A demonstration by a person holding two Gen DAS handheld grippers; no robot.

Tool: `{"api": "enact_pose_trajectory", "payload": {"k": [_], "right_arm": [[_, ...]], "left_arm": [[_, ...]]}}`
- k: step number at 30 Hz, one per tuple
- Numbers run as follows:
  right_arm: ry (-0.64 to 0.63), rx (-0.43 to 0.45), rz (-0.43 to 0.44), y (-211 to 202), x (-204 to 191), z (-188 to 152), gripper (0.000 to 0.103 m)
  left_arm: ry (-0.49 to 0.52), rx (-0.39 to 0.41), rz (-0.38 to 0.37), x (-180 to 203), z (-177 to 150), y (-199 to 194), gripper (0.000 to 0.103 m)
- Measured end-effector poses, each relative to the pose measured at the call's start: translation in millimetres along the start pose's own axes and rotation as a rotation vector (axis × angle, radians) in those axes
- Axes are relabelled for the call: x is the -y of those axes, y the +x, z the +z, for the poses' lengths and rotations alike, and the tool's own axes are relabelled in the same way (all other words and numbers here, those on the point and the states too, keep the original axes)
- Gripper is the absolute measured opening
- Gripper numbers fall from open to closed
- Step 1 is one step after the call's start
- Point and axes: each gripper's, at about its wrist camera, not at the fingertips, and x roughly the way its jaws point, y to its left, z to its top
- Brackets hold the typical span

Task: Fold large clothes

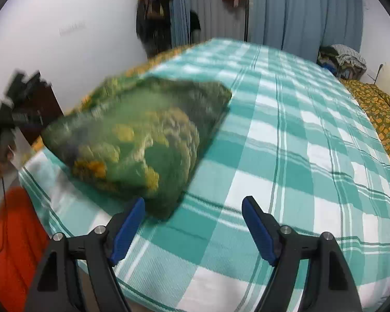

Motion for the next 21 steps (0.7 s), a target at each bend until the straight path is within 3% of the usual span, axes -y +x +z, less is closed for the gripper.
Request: {"api": "enact_pose_trajectory", "payload": {"k": [2,4,8,12,15,17,21], "right_arm": [[-0.02,0.026,-0.011,-4,1,2,0.09],[-0.03,0.028,-0.003,-5,2,4,0.092],[-0.011,-0.027,0.052,4,5,5,0.093],[0.019,-0.083,0.119,12,1,1,0.093],[0.067,-0.114,0.159,19,2,3,0.093],[0.088,-0.111,0.162,20,3,5,0.093],[0.131,-0.109,0.181,22,11,11,0.093]], "left_arm": [[-0.001,0.023,-0.032,-1,0,-5,0.101],[-0.01,0.051,-0.077,-1,2,-12,0.101],[-0.083,0.019,-0.313,-2,16,-10,0.101],[-0.137,-0.02,-0.349,-2,39,8,0.101],[-0.187,-0.126,-0.404,-6,49,43,0.099],[-0.189,-0.169,-0.403,-6,50,63,0.097],[-0.268,-0.215,-0.509,-8,40,98,0.098]]}}
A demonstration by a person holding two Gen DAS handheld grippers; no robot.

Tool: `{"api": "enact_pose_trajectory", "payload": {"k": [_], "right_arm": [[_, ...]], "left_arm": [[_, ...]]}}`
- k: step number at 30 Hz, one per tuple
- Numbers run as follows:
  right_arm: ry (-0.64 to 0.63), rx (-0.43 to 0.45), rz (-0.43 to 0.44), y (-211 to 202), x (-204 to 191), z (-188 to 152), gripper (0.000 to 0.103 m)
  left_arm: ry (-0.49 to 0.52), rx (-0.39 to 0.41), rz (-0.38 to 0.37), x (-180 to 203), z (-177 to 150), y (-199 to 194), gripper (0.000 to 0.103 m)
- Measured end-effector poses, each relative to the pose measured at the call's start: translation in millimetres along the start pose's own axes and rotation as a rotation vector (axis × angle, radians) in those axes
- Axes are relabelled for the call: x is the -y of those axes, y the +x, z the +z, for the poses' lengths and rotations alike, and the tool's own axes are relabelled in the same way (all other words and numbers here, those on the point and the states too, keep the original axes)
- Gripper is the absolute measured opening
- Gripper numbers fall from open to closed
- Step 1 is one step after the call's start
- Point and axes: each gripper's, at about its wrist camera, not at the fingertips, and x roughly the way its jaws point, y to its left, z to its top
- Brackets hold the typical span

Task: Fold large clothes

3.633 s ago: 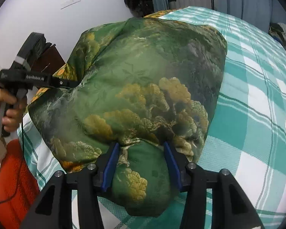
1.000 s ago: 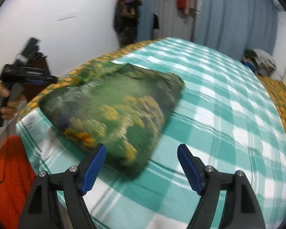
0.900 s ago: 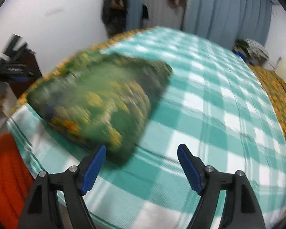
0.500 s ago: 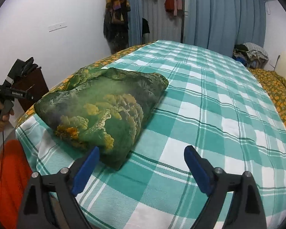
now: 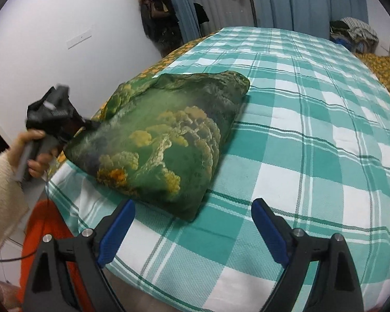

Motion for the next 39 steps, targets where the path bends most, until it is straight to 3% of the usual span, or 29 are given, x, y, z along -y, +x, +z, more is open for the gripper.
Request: {"api": "enact_pose_trajectory", "payload": {"k": [7,13,20,23,27,32,35,37,39], "right_arm": [[0.156,-0.031,0.106,26,33,11,0.093],[0.325,-0.079,0.251,86,63,26,0.093],[0.325,-0.15,0.413,147,54,37,0.094],[0.336,-0.177,0.439,169,51,40,0.101],[0.342,-0.213,0.477,185,55,42,0.102],[0.312,-0.239,0.447,187,44,49,0.099],[0.107,-0.175,0.299,170,4,67,0.086],[0.0,-0.129,0.235,155,-17,70,0.077],[-0.102,-0.087,0.187,140,-36,73,0.071]], "left_arm": [[-0.032,-0.027,-0.075,-17,-6,26,0.103],[-0.024,-0.062,-0.113,-27,-6,40,0.103],[0.013,-0.095,-0.095,-22,0,55,0.103],[0.028,-0.099,-0.085,-19,1,61,0.103],[0.06,-0.078,-0.076,-13,5,64,0.103],[0.074,-0.048,-0.053,-3,-6,64,0.102],[0.106,-0.03,0.008,14,-19,55,0.086],[0.141,-0.003,0.045,26,-27,46,0.073],[0.164,0.025,0.067,37,-33,37,0.068]]}}
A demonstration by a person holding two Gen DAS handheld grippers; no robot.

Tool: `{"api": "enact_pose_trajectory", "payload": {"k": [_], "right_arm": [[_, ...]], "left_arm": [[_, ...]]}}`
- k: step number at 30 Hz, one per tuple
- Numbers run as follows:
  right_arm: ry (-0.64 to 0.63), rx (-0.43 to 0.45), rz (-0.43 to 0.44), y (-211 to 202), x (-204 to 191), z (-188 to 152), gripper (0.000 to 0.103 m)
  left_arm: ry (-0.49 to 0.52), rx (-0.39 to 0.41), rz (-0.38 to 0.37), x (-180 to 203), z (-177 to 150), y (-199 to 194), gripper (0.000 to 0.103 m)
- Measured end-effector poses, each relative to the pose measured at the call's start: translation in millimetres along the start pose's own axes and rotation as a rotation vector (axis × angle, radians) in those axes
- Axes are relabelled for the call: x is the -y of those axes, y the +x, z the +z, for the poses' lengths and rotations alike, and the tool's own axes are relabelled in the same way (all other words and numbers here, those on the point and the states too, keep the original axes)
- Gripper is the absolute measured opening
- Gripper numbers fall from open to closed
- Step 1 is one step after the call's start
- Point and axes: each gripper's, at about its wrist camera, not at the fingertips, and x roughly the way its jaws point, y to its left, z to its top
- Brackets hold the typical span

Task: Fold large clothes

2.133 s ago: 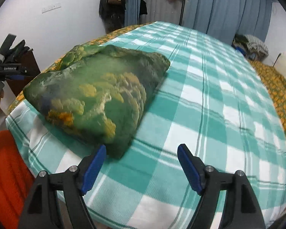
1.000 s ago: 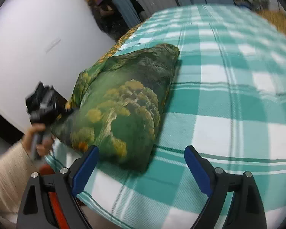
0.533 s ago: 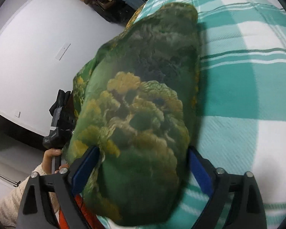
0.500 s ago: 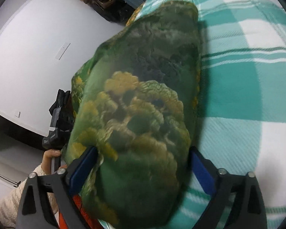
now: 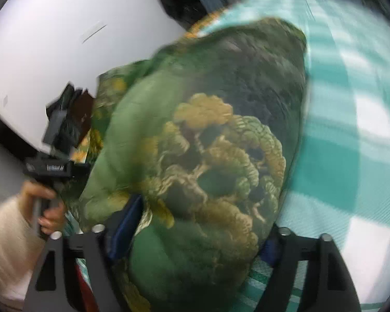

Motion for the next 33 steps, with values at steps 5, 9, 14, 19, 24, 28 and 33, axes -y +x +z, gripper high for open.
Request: {"api": "enact_pose_trajectory", "payload": {"k": [5,9,14,19,24,28,33], "right_arm": [[-0.156,0.089,-0.048,-28,-41,3,0.068],[-0.16,0.161,-0.037,-52,-40,17,0.068],[-0.073,0.208,-0.001,-62,2,35,0.068],[0.013,0.237,0.027,-54,52,58,0.068],[0.104,0.19,0.074,-20,104,77,0.068],[0.227,0.044,0.082,30,144,57,0.072],[0.325,0.117,0.148,15,160,31,0.09]], "left_arm": [[0.045,0.06,-0.001,30,-17,-23,0.064],[0.056,0.102,-0.034,39,-13,-41,0.064],[0.122,0.138,-0.023,72,33,-44,0.064],[0.159,0.138,0.002,95,83,-27,0.064],[0.141,0.075,0.028,84,99,3,0.067],[0.057,0.066,0.017,54,78,33,0.097],[0.036,0.153,-0.033,44,49,-3,0.101]]}}
